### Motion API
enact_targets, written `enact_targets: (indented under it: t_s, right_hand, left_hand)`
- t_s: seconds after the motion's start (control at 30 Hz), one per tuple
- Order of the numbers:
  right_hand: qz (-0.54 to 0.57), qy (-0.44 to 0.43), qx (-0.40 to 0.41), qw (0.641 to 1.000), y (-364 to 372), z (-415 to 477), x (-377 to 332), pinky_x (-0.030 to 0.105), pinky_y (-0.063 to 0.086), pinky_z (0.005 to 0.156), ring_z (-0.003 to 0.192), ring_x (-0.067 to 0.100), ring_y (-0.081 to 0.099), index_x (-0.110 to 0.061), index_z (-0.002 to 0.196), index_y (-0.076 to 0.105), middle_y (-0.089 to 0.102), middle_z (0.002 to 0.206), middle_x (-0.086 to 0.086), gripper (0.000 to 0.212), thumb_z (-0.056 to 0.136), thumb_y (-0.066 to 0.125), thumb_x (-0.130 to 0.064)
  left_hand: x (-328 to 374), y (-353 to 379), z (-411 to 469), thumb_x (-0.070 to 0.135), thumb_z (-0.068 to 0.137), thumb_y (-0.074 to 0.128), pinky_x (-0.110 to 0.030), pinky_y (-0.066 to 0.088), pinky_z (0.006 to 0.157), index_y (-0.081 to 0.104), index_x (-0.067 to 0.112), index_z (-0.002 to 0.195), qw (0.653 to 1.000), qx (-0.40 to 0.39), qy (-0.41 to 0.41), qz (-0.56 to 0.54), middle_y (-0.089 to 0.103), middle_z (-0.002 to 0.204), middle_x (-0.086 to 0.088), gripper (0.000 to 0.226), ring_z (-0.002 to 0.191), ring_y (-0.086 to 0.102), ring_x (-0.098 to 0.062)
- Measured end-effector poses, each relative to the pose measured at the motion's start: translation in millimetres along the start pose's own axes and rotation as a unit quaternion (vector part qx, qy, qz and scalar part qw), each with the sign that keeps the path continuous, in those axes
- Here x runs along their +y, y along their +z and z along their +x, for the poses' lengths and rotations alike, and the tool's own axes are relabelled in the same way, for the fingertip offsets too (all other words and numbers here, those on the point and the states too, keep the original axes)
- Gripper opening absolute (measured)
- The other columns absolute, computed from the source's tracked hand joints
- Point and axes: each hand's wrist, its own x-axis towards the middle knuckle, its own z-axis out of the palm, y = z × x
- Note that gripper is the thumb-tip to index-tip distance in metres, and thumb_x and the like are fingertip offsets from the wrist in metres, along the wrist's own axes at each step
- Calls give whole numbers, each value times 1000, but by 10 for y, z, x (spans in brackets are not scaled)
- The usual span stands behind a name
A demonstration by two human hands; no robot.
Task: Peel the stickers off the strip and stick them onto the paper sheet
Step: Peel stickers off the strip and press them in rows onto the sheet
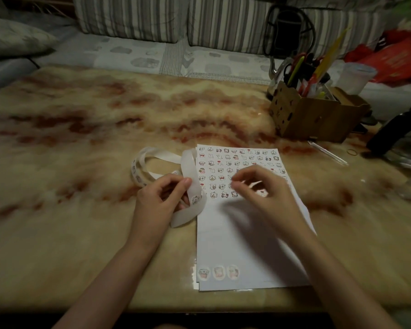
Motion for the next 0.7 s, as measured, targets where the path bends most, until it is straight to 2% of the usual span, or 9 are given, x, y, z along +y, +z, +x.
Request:
enact_targets:
  t_s: [0.1, 0.3, 0.4, 0.47, 0.53, 0.57, 0.7]
  right_hand:
    - [2, -26, -47, 999, 257, -43, -77, 24, 49, 72, 80, 11, 63, -27, 83, 66, 69, 86, -12, 13, 82, 71, -14]
    - [23, -23, -58, 998, 458, -52, -77, 33, 51, 74, 82, 12, 63, -27, 87, 68, 70, 87, -9, 13, 82, 72, -16]
    - [41, -30, -48, 998, 491, -53, -76, 24, 48, 69, 76, 12, 62, -21, 84, 68, 70, 82, -7, 14, 81, 71, -7]
    - [63, -28, -33, 997, 487, -43, -72, 17, 46, 69, 75, 13, 63, -16, 85, 69, 71, 80, -5, 13, 80, 71, -4]
    - [73, -31, -19, 997, 480, -30, -66, 16, 46, 71, 75, 14, 63, -12, 86, 70, 71, 79, -3, 11, 80, 71, -3]
    - [74, -32, -15, 997, 476, -23, -63, 17, 48, 72, 75, 14, 64, -11, 86, 70, 71, 79, -3, 11, 80, 71, -2]
    - [72, -36, -7, 997, 475, -18, -54, 22, 51, 75, 77, 12, 65, -13, 87, 71, 72, 80, -3, 11, 81, 71, -4]
  left_hand:
    - [-1, 3, 13, 13, 86, 65, -9, 45, 57, 70, 11, 81, 1000, 8, 5, -4, 69, 70, 1, 7, 54, 59, -2]
    - [-16, -5, 27, 10, 86, 64, -14, 50, 57, 69, 7, 84, 999, 0, -3, -42, 65, 60, 4, 7, 51, 60, -5]
    - [-5, 2, 31, 12, 86, 62, -16, 51, 56, 68, 8, 83, 998, -5, -3, -55, 65, 60, 3, 8, 51, 61, -7]
    - [-6, -3, 34, 21, 86, 60, -21, 52, 59, 68, 9, 80, 998, -15, -3, -59, 66, 63, 0, 16, 55, 61, -9]
    - [-2, -2, 28, 32, 83, 57, -25, 50, 63, 68, 9, 78, 998, -36, -3, -59, 67, 67, -2, 26, 62, 60, -10]
    - [3, 2, 22, 32, 83, 58, -21, 50, 63, 69, 9, 78, 997, -44, -4, -58, 67, 67, -1, 26, 62, 60, -9]
    - [0, 15, 12, 11, 85, 64, -12, 45, 63, 70, 7, 77, 997, -64, 14, -43, 66, 64, -3, 11, 60, 59, -5]
